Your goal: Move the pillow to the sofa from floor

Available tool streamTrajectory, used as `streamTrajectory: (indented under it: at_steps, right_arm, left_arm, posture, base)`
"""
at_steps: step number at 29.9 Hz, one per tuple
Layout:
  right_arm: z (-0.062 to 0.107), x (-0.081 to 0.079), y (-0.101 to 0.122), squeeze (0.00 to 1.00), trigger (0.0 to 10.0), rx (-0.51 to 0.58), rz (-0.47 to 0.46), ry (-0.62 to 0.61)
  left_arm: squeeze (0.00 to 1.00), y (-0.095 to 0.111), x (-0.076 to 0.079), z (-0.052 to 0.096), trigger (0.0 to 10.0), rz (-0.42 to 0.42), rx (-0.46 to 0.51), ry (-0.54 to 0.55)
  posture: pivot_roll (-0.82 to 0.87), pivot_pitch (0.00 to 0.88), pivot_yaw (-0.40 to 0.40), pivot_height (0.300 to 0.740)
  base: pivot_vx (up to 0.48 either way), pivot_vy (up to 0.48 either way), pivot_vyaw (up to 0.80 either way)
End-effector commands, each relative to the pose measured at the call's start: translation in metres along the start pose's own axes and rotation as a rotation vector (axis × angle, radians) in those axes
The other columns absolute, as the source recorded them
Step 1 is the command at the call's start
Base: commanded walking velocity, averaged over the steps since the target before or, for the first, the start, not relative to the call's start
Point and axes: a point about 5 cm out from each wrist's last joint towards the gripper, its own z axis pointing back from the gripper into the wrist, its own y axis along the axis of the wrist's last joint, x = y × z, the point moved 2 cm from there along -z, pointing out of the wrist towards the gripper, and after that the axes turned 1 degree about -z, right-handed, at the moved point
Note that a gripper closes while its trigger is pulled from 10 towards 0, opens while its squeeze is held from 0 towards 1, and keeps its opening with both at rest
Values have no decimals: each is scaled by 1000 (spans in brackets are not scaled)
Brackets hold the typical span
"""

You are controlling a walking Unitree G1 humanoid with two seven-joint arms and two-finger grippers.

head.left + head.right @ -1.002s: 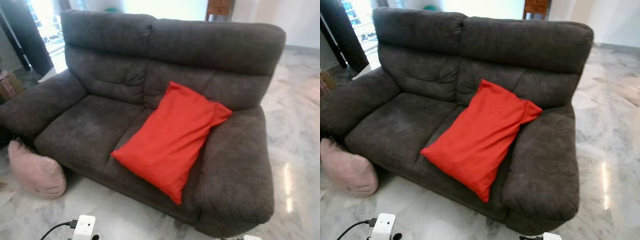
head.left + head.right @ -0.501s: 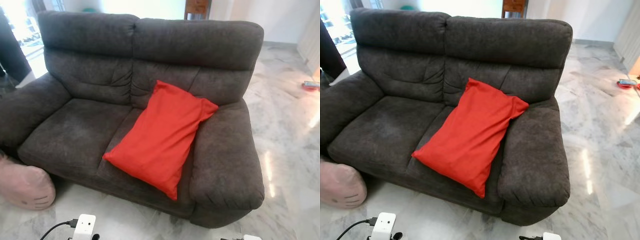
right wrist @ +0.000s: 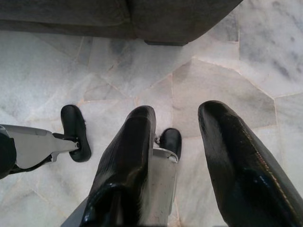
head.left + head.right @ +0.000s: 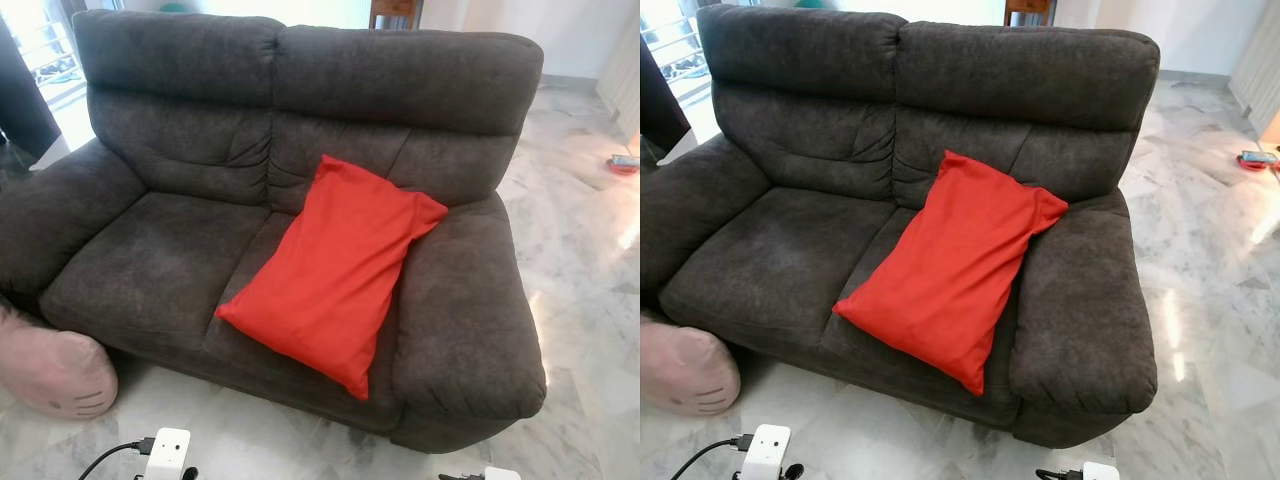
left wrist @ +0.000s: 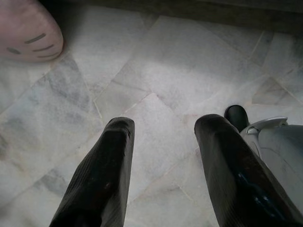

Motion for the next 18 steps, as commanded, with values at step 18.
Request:
streamTrajectory:
  at_steps: [18]
  right_arm:
    - [0, 0, -2, 0, 10000, -8, 1, 7]
  left_arm:
    - [0, -4, -2, 1, 10000, -5, -18, 8]
  posture:
    - [76, 29, 27, 740]
  base:
    - [0, 279, 0]
